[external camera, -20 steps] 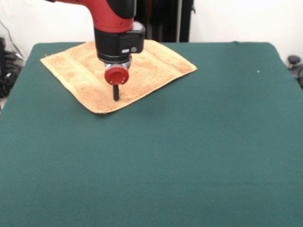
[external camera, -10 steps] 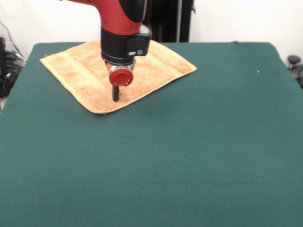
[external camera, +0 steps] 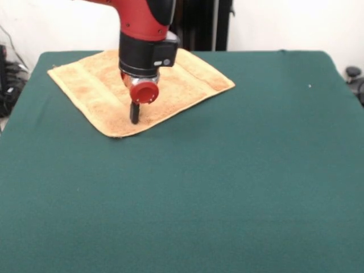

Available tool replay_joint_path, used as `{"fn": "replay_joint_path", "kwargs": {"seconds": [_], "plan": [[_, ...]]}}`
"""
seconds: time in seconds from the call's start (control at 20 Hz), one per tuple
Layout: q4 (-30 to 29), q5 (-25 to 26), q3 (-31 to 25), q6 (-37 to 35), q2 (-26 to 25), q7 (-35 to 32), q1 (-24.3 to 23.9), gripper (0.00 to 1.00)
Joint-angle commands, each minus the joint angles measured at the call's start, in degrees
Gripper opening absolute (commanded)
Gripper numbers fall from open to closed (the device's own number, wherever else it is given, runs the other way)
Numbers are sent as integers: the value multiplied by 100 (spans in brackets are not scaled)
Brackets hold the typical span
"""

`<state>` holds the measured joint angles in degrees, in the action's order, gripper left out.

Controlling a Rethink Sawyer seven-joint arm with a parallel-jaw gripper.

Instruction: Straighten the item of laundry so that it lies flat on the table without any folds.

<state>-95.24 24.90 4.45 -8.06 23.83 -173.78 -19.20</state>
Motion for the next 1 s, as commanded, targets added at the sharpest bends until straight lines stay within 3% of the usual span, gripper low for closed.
{"fn": "replay_joint_path", "kwargs": {"seconds": [0.05,0.3,0.6,1.0], "plan": [[953,996,150,2664,-2169,493,-756,0],[1279,1163,200,3940,-2592,762,-1000,0],[1660,2184,-221,4464,-2705,697,-1475,0],[1871,1864,93,4758,-2920,829,-1185,0]]}}
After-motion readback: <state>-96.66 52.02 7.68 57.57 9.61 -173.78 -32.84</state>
